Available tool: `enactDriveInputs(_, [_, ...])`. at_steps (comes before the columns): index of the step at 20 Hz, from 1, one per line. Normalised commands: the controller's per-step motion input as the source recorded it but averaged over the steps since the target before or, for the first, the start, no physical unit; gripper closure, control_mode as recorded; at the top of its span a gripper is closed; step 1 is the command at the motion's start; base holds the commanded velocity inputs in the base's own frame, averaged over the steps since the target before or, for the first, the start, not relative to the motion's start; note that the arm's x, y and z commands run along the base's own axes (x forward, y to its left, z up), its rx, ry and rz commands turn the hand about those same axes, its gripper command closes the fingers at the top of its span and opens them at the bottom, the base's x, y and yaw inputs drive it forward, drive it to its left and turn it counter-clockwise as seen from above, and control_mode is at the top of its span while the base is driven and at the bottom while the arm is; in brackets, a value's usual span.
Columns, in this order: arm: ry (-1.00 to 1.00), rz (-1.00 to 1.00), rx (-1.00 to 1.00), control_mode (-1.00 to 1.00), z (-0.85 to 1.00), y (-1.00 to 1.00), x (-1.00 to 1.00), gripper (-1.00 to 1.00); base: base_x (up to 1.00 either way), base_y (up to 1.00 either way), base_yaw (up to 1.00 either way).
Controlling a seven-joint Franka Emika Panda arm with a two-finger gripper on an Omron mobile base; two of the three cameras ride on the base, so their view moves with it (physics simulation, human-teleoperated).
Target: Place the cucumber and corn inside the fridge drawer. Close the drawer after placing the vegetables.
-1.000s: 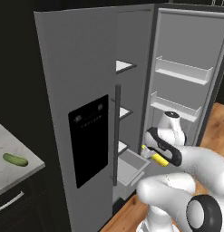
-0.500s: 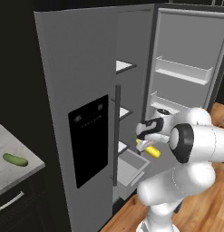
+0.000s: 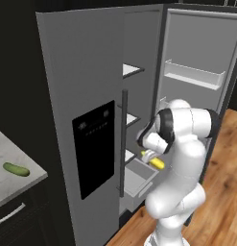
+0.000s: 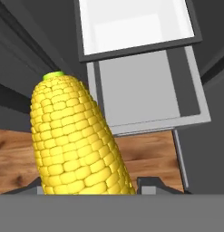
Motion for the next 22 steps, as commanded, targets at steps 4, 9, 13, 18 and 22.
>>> enactDriveInputs(4, [0.0, 0.0, 0.01, -1.0, -0.5, -0.06, 0.41, 1.0, 0.0, 0.0, 0.0])
enactDriveInputs(9, [0.0, 0.01, 0.01, -1.0, -0.58, 0.0, 0.42, 1.0, 0.0, 0.0, 0.0])
enactDriveInputs(13, [0.0, 0.04, 0.06, -1.0, -0.41, 0.0, 0.4, 1.0, 0.0, 0.0, 0.0])
enactDriveInputs(18, [0.0, 0.09, 0.08, -1.0, -0.48, 0.0, 0.61, 1.0, 0.0, 0.0, 0.0])
enactDriveInputs(22, [0.0, 0.12, 0.06, -1.0, -0.54, 0.0, 0.6, 1.0, 0.0, 0.0, 0.0])
